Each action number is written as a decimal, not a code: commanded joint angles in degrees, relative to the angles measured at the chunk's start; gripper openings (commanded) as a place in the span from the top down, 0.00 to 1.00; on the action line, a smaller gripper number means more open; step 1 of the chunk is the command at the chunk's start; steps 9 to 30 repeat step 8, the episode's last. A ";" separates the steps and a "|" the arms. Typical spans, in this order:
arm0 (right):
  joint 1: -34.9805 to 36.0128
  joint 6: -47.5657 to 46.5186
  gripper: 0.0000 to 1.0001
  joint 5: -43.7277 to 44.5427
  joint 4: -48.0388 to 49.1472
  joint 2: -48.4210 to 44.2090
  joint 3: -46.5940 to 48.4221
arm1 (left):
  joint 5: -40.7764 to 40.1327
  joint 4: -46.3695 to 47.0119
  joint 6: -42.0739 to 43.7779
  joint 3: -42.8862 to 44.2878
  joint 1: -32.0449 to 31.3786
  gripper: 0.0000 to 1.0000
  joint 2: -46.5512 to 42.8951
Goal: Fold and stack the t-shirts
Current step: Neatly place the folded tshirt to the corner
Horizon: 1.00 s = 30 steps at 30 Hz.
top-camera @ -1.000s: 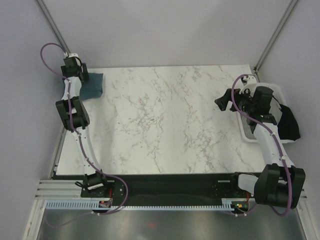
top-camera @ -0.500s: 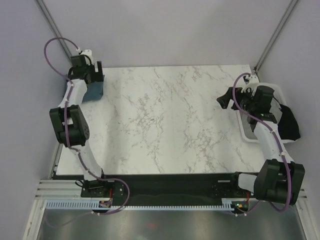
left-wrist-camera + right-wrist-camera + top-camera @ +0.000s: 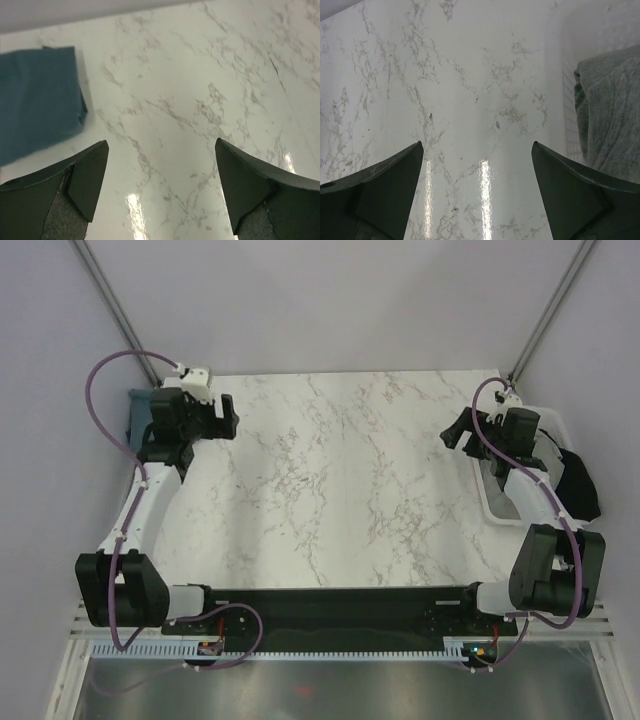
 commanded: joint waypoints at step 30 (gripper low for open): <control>-0.16 3.15 0.02 6.07 0.77 -2.64 2.07 | 15.60 4.37 -3.43 -9.59 -2.71 0.05 -3.02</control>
